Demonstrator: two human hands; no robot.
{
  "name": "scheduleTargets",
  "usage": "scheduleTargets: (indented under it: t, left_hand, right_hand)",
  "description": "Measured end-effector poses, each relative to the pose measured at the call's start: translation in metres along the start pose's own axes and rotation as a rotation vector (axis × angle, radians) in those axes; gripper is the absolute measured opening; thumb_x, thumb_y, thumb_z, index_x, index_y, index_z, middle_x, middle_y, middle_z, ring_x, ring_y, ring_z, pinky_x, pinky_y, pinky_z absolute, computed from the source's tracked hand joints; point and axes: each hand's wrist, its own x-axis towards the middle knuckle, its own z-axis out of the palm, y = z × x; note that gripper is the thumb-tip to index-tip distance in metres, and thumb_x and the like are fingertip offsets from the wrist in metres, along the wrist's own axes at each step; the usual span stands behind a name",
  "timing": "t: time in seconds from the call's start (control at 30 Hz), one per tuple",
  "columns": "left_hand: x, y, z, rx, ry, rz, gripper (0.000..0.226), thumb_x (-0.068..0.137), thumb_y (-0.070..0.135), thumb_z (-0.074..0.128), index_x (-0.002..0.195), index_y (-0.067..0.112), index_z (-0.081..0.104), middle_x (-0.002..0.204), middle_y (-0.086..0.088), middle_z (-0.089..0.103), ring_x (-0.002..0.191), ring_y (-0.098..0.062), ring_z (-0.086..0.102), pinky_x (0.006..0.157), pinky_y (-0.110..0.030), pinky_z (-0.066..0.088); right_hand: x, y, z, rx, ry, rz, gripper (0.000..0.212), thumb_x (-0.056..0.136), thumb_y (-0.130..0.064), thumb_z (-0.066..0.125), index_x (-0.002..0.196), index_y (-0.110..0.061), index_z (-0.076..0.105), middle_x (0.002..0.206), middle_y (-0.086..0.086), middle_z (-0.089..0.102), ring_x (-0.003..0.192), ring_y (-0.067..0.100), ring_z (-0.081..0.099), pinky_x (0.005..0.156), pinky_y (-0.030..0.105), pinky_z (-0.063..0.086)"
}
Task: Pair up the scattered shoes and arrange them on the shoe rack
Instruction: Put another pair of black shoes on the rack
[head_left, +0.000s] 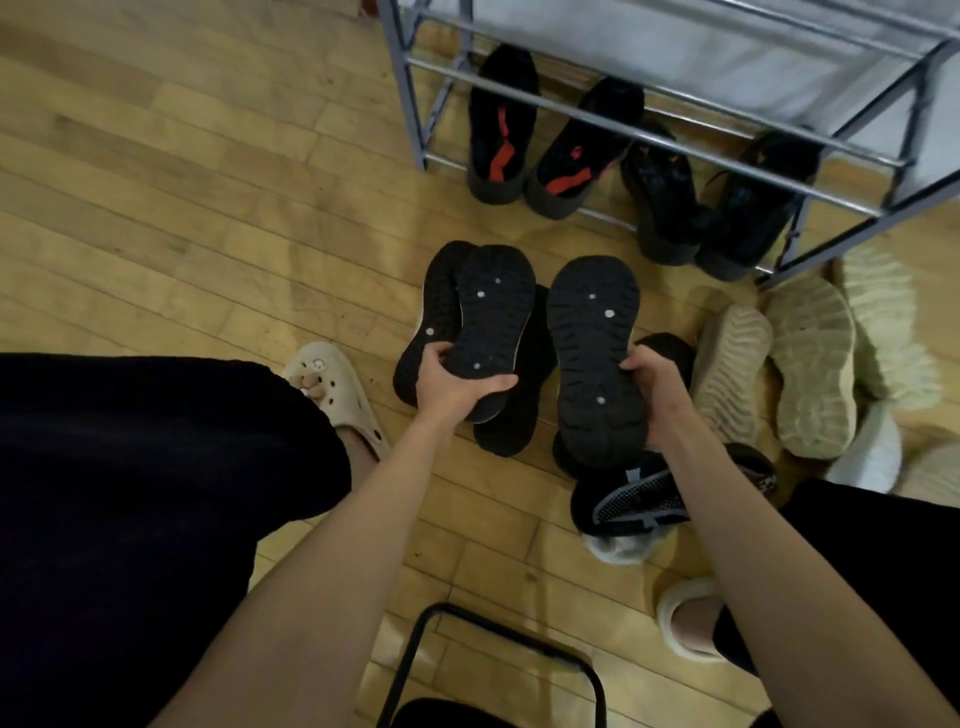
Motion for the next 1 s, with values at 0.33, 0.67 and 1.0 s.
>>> scheduleTargets:
  t: [0.33, 0.67, 1.0]
  left_hand:
    - [0.009, 0.021, -0.024, -0.749, -0.285, -0.377, 0.048, 0.081, 0.027, 0.072, 0.126, 0.013, 0.061, 0.123, -0.012, 0.068, 0.111, -0.031, 0.065, 0.099, -0.045, 0.051]
    - [-0.003, 0.022, -0.005, -1.188, -0.437, -0.599, 0.056, 0.085, 0.041, 0.062, 0.134, 0.016, 0.054, 0.136, -0.022, 0.053, 0.122, -0.042, 0.052, 0.099, -0.05, 0.047]
    - [-0.038, 0.105, 0.03, 0.081, -0.184, -0.124, 0.065, 0.086, 0.055, 0.053, 0.139, 0.019, 0.04, 0.134, -0.015, 0.049, 0.116, -0.034, 0.052, 0.099, -0.049, 0.046]
  right_hand:
    - [0.0, 0.01, -0.012, 0.232, -0.084, 0.036, 0.05, 0.089, -0.03, 0.051, 0.128, 0.0, 0.053, 0.133, 0.026, 0.05, 0.12, 0.041, 0.05, 0.112, 0.052, 0.033]
    - [-0.004, -0.002, -0.014, 0.369, -0.065, 0.177, 0.065, 0.075, -0.051, 0.069, 0.131, -0.021, 0.055, 0.132, 0.01, 0.058, 0.116, 0.027, 0.055, 0.094, 0.041, 0.044]
    - [-0.034, -0.062, 0.002, -1.151, 0.417, -0.149, 0.078, 0.071, -0.058, 0.059, 0.142, -0.033, 0.04, 0.144, 0.012, 0.046, 0.128, 0.035, 0.045, 0.104, 0.051, 0.04]
